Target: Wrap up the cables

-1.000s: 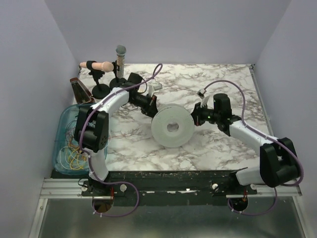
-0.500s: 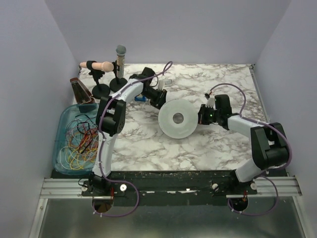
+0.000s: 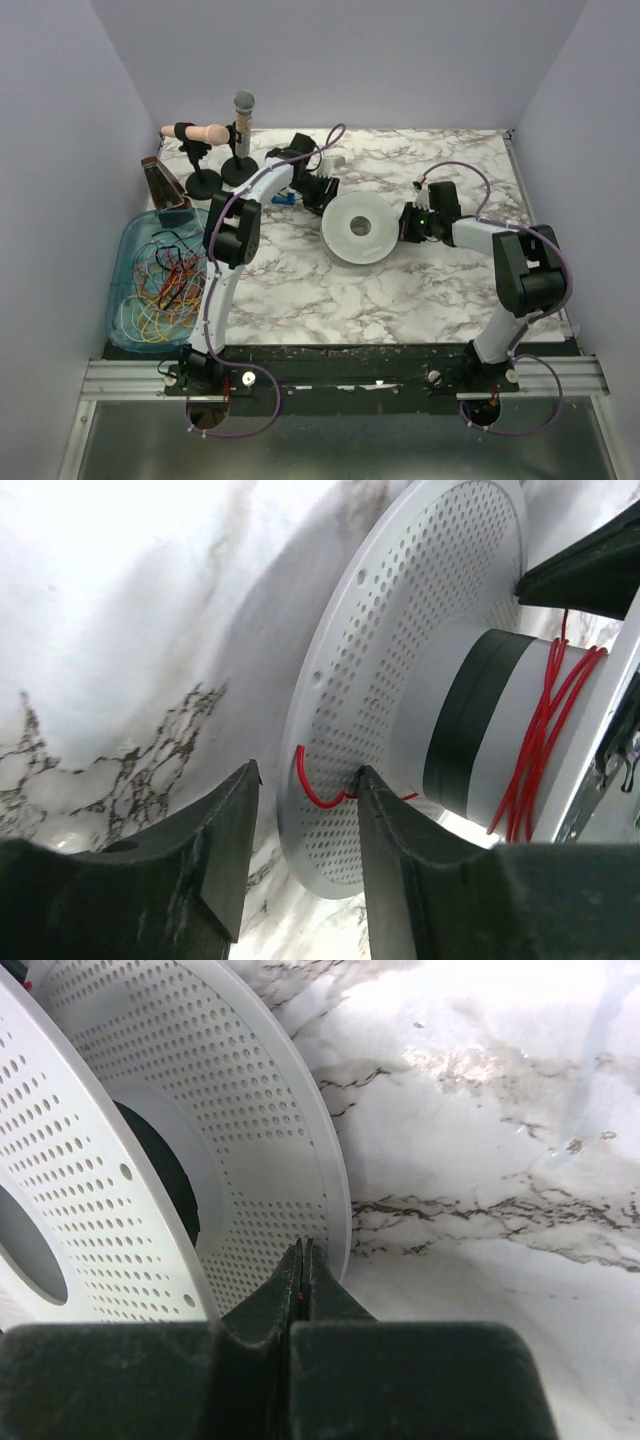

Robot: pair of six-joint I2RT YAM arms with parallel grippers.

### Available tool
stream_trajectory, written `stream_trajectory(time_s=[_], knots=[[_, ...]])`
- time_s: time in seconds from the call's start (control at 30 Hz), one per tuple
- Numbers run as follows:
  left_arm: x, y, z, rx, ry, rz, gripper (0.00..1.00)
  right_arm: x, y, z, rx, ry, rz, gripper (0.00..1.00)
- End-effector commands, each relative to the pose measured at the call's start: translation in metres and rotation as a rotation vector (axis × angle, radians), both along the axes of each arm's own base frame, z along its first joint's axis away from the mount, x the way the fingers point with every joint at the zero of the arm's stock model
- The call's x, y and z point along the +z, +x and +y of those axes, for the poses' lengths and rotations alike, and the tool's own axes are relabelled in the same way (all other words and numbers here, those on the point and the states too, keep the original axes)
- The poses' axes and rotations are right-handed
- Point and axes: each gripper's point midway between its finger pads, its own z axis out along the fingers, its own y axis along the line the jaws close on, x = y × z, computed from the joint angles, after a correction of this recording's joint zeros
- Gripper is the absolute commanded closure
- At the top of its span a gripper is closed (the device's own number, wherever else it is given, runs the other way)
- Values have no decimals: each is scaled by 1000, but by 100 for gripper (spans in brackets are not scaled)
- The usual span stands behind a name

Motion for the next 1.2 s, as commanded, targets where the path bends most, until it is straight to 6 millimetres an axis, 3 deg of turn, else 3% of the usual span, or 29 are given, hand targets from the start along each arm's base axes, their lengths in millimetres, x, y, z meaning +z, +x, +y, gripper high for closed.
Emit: stream_trajectory(time_s=[0.0,0.13,0.37,0.7,0.83,1.0,1.17], knots=[[-10,40,-6,84,151,-229,48,12,25,16,4,30,-43,99],[-4,56,-1,122,191,-296,42,10,26,15,1,23,-35,99],[8,74,3,188,199,-370,33,22,25,16,19,26,-58,99],[28,98,15,276,172,-421,32,28,30,19,35,36,-65,99],[47,101,14,263,162,-461,33,27,36,17,9,24,-66,99],[89,89,5,166,96,-542,33,18,41,17,-12,23,-52,99],[102,65,3,71,99,-594,33,2,39,20,-13,47,-23,99]])
